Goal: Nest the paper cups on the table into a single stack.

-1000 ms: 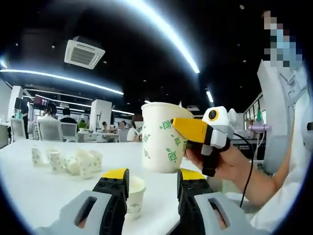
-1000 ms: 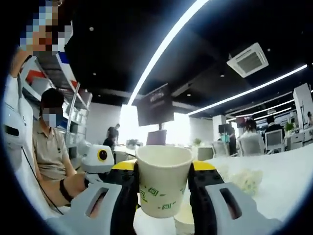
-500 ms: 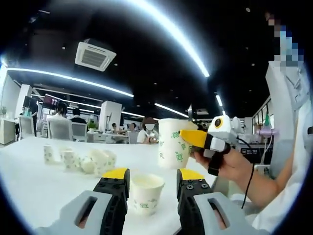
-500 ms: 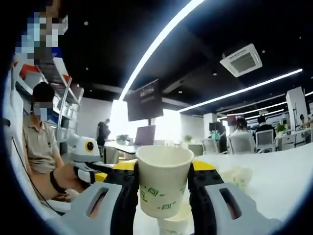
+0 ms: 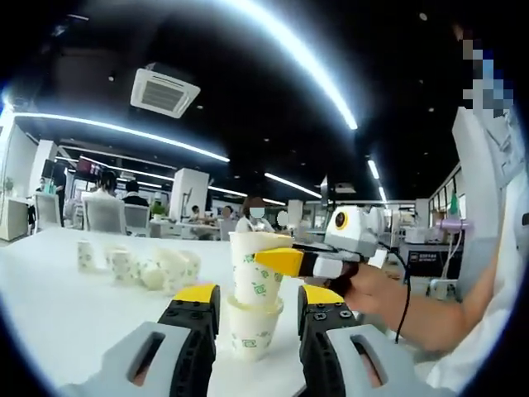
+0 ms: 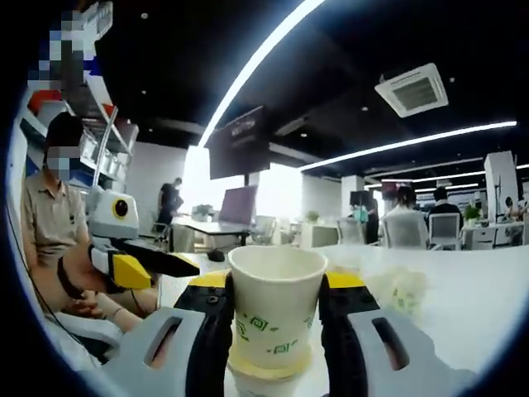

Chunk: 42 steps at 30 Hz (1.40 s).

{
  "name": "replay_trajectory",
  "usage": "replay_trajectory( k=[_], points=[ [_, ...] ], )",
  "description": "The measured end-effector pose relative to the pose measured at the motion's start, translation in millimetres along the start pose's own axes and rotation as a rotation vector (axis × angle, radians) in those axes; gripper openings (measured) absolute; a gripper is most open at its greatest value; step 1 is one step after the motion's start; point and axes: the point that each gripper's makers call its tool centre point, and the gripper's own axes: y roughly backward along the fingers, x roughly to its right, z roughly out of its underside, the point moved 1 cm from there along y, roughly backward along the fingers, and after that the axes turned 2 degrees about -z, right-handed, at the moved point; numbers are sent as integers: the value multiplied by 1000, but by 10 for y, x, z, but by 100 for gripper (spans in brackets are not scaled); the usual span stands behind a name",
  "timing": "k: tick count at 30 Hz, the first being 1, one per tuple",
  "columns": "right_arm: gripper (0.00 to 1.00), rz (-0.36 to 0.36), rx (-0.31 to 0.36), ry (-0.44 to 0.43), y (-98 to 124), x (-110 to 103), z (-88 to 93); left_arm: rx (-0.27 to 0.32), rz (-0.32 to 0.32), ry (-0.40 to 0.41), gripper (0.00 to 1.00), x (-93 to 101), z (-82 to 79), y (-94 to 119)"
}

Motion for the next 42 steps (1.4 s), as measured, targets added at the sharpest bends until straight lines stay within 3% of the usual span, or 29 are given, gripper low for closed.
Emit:
replay_trajectory(
  k=[15, 25, 30, 42],
  points=[
    [46, 12, -63, 69, 30, -26, 218, -8, -1, 4, 39, -25, 31, -2],
    [50, 11, -106, 57, 61, -38, 332, -11, -3, 2, 39, -30, 42, 3],
    [58, 0, -112, 40, 83, -78, 350, -13, -5, 3, 39, -35, 50, 3],
    [65, 15, -101, 31, 230, -144, 341, -19, -5, 6, 39, -31, 83, -10]
  ],
)
